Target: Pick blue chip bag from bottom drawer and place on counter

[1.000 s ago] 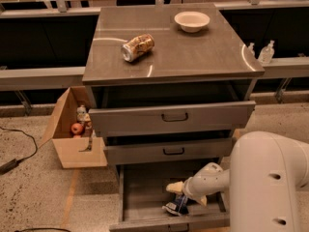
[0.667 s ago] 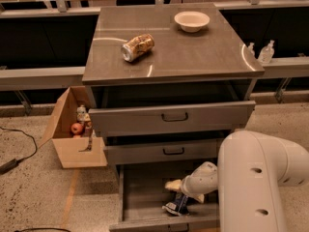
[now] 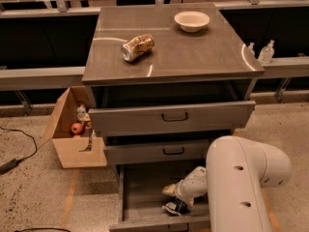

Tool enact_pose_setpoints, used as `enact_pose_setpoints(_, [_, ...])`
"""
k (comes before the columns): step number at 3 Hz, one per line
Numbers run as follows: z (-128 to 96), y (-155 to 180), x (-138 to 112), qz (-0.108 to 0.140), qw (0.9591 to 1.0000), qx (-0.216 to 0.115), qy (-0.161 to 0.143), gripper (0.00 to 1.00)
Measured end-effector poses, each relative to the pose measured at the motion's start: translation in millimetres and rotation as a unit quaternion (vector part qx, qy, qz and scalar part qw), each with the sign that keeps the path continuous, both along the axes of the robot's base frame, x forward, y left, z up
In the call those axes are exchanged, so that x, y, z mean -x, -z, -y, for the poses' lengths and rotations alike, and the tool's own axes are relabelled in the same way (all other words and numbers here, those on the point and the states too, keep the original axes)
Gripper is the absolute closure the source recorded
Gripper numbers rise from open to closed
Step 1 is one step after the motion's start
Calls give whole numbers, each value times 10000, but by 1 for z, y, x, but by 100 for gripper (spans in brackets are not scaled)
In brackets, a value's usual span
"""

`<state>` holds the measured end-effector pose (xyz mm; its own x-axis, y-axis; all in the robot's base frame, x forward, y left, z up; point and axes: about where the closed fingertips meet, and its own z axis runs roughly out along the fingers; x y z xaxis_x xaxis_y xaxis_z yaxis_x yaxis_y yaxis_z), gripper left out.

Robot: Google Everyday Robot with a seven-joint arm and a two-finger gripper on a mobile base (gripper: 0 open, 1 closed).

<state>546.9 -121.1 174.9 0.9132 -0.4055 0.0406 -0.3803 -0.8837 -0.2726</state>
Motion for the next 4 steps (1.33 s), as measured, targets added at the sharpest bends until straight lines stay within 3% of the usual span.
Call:
enact_pose_setpoints(2, [-15, 24, 14, -248, 9994, -180, 186, 61])
enact_pose_setpoints(3, [-12, 18, 17, -270, 9984, -320, 376, 84])
enact_pose_setpoints(4, [16, -13, 15, -92, 9964, -410, 734, 100])
